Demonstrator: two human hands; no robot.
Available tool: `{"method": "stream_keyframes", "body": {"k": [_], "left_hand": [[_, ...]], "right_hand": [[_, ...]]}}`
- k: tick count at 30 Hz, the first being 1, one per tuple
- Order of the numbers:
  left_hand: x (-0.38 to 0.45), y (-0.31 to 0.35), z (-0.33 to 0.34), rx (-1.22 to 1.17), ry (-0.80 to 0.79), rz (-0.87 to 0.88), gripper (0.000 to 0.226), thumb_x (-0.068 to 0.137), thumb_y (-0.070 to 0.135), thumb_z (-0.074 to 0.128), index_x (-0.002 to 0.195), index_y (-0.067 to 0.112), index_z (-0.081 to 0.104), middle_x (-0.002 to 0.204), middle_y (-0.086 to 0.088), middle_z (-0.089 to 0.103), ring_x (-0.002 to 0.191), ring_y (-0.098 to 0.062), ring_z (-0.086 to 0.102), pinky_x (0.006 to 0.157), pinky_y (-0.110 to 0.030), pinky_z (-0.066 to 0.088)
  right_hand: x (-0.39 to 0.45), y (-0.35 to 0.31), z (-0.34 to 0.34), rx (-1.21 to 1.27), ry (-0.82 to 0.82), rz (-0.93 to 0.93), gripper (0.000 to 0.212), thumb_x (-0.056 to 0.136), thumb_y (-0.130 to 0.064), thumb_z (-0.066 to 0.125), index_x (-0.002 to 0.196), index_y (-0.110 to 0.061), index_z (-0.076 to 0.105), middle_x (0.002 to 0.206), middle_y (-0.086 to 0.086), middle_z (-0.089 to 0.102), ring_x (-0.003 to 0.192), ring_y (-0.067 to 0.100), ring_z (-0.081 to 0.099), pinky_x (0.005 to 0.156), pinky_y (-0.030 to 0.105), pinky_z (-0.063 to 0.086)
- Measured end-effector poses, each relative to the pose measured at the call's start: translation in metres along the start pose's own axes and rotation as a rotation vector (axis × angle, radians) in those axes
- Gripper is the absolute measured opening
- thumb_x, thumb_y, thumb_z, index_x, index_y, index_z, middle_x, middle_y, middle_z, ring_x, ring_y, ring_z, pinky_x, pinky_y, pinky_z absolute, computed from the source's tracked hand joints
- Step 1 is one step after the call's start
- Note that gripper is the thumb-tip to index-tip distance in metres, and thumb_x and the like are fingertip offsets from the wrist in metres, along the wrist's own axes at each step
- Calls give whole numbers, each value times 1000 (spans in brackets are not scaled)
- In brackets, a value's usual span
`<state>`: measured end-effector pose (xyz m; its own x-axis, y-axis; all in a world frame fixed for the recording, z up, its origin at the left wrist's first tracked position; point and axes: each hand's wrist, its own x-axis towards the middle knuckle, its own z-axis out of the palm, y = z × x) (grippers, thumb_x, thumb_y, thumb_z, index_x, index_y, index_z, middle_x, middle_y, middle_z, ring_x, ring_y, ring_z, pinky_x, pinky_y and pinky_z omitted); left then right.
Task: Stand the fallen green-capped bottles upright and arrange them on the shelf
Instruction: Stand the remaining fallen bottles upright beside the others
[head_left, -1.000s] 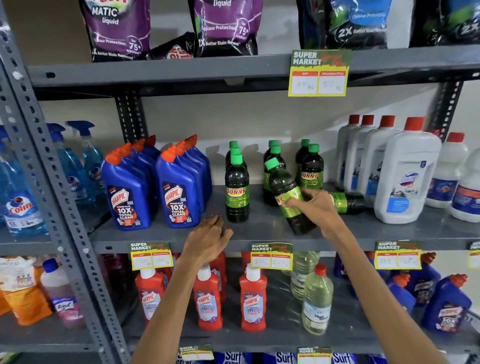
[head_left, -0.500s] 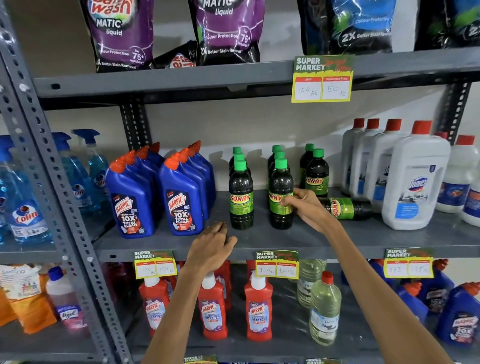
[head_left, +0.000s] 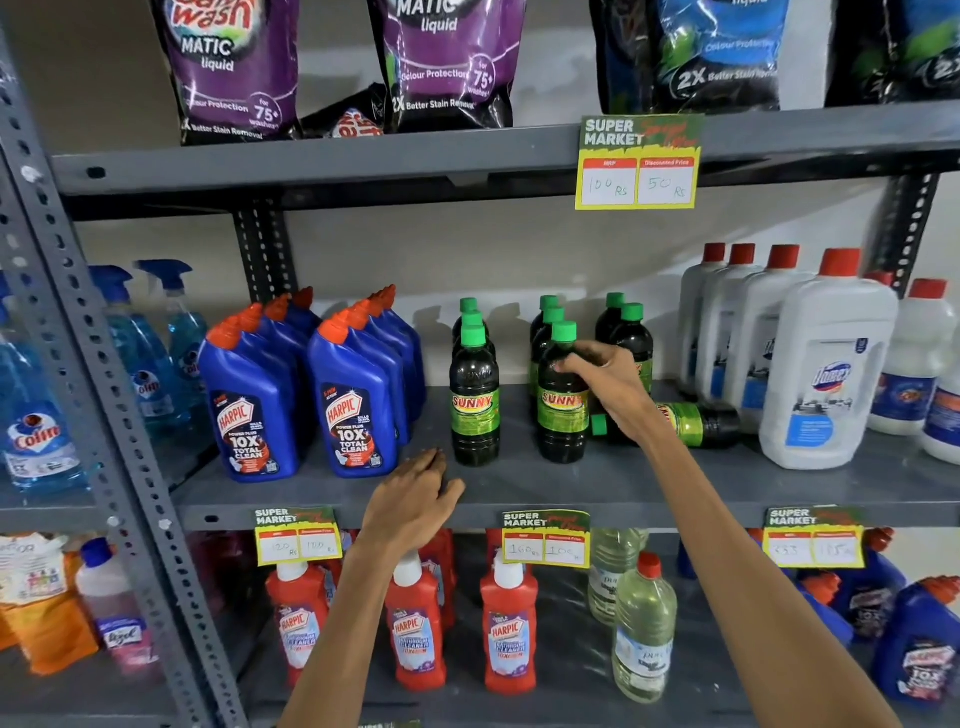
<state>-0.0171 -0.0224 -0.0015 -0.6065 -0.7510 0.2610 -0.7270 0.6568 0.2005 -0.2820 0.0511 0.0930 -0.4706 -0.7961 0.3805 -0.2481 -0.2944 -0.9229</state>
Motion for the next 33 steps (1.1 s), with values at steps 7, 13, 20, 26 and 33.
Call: {"method": "stream_keyframes", "body": {"k": [7,13,20,26,33], "left_hand": [[0,3,-1,13,3,-19,60,100,44,30,151,13,31,160,-3,26,143,-22,32,112,-37,31],[-2,6,-2,16,7,-35,59,100,45,30,151,14,31,160,-1,26,144,-22,30,113,-38,30],[-3,7,-4,3,-3,-42,58,100,44,30,151,14,31,160,-1,26,143,-21,31,112,-40,32],[-3,10,-4,10,-3,-43,59,100,44,29,152,15,29,161,-1,25,144,-19,30,113,-39,30],[-3,12,-4,22,-4,-60,57,101,43,30,151,15,30,161,0,24,144,-20,30,113,-39,29]], "right_hand": [[3,-1,-7,77,-98,8,35,74,-9,68,108,-3,71,103,11,75,100,22,67,91,32,49],[4,2,-7,103,-134,40,44,74,-10,69,117,-1,66,111,14,72,107,23,65,95,34,47],[1,-2,-10,107,-170,69,69,65,-20,77,128,-1,58,116,11,71,114,22,63,104,37,45],[-18,0,-42,-109,-143,45,65,82,-22,71,141,-10,45,137,7,57,126,19,54,108,35,40],[-11,15,-119,-1137,-199,-14,66,75,9,61,136,-14,52,135,11,56,122,33,55,105,45,45]]}}
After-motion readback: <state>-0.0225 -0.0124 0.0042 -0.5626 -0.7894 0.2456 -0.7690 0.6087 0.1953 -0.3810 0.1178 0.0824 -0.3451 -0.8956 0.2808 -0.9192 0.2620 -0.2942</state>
